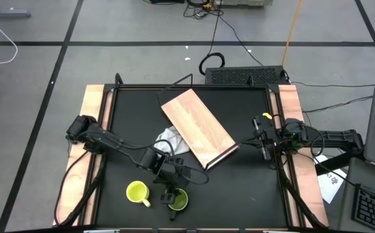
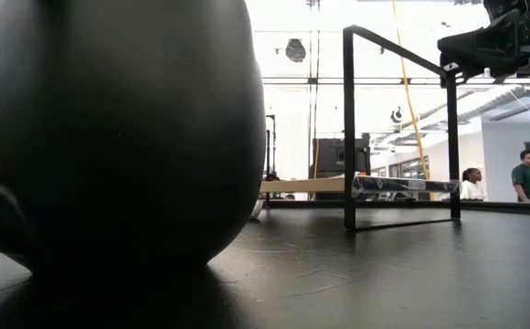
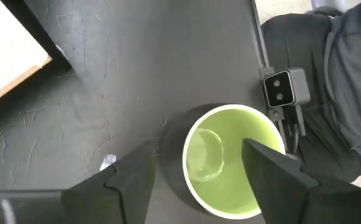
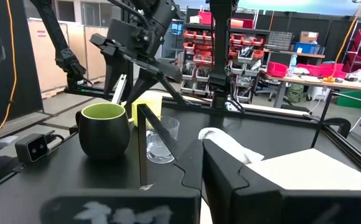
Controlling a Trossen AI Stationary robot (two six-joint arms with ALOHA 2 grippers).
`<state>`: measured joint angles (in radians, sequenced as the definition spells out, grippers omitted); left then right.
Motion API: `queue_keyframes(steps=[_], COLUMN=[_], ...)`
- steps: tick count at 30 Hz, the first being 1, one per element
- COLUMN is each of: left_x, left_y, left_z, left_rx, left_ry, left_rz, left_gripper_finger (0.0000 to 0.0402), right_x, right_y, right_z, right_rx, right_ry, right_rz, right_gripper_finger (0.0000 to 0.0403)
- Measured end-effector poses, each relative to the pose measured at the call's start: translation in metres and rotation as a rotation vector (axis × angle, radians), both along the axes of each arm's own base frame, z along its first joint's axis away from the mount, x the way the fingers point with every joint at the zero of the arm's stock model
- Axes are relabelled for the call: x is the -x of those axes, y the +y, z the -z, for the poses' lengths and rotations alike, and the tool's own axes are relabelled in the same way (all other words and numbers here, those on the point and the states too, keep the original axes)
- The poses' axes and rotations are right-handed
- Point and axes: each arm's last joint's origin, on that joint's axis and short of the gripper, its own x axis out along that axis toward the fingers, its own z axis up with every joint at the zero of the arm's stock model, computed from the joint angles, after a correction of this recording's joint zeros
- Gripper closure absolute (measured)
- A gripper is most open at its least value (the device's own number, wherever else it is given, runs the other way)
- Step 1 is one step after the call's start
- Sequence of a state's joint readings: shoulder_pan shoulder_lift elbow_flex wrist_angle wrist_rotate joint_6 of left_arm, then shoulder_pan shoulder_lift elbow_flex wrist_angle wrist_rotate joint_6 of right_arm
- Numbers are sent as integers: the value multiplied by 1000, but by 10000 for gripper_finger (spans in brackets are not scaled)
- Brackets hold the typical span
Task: Stack small to large cups/mugs on shelf
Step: Put the black mug on the shelf
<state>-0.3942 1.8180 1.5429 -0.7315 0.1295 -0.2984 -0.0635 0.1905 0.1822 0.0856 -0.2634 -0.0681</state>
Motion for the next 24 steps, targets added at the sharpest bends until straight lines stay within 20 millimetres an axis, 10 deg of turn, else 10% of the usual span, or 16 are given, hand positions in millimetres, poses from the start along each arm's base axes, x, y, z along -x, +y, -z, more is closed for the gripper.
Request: queue_keyframes(steps=[24], left_x=[-13], left_y=[-5], left_z=[36], left_rx=[-78], left_ry=[57], left_rz=[91], left_gripper_finger=[163], right_x=[-3], right_y=[0], right_z=[3], right_rx=[-2], right_ry=[37], right_rz=[0], right_gripper_finger=[403])
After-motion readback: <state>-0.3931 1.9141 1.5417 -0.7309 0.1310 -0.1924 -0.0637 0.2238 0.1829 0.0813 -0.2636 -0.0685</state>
